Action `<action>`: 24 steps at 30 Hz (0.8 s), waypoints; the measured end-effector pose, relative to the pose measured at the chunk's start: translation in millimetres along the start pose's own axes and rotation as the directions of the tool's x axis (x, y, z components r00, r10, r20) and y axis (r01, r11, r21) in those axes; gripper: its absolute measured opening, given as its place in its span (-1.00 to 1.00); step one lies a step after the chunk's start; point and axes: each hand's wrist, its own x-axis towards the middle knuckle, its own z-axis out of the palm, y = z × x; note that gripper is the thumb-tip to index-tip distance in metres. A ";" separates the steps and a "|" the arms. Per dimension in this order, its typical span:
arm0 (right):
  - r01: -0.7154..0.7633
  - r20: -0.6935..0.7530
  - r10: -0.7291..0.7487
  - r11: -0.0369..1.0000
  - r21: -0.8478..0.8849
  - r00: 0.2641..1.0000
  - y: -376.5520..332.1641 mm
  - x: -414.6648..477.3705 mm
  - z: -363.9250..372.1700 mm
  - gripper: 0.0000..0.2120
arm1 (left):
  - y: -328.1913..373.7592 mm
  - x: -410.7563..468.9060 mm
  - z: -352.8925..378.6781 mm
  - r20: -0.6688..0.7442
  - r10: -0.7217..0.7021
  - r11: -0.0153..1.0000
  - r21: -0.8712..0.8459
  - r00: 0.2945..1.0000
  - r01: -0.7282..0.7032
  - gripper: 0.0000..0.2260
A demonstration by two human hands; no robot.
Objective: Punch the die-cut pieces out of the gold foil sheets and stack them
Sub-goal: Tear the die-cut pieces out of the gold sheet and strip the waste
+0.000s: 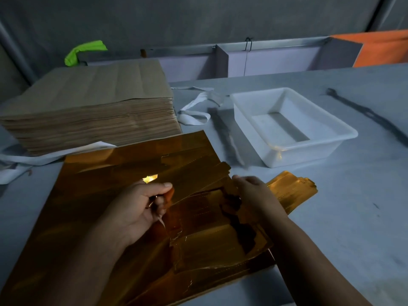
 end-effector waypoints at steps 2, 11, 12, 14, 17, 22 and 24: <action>0.064 -0.010 -0.065 0.996 -0.058 0.998 -3.0 -4.3 -1.0 -0.59 | -6.6 0.2 4.6 -0.013 -0.022 0.999 -0.029 1.000 0.022 -0.70; 0.131 -0.003 -0.133 0.977 -0.168 0.991 1.8 -16.0 -9.4 -0.76 | -21.1 -1.2 14.5 0.063 0.016 0.998 0.053 0.998 -0.020 -0.72; 0.125 -0.026 -0.130 0.982 -0.139 0.991 3.0 -15.1 -10.2 -0.78 | -20.8 -0.9 14.6 0.061 0.025 0.999 0.047 0.998 -0.028 -0.72; 0.130 -0.063 -0.138 0.985 -0.109 0.988 5.1 -13.8 -12.0 -0.78 | -21.0 0.3 15.2 0.052 0.040 0.998 0.053 0.998 -0.042 -0.78; 0.155 -0.114 -0.161 0.986 -0.065 0.980 10.0 -10.0 -13.9 -0.81 | -24.8 1.3 18.6 0.062 0.049 0.990 0.131 0.997 -0.057 -0.84; 0.187 -0.163 -0.187 0.982 -0.019 0.969 14.6 -8.7 -17.4 -0.79 | -29.4 2.7 23.7 0.031 0.054 0.970 0.235 0.998 -0.059 -0.83; 0.187 -0.187 -0.182 0.982 0.008 0.965 15.5 -7.1 -18.7 -0.78 | -31.9 3.7 24.6 0.003 0.066 0.974 0.216 0.998 -0.065 -0.84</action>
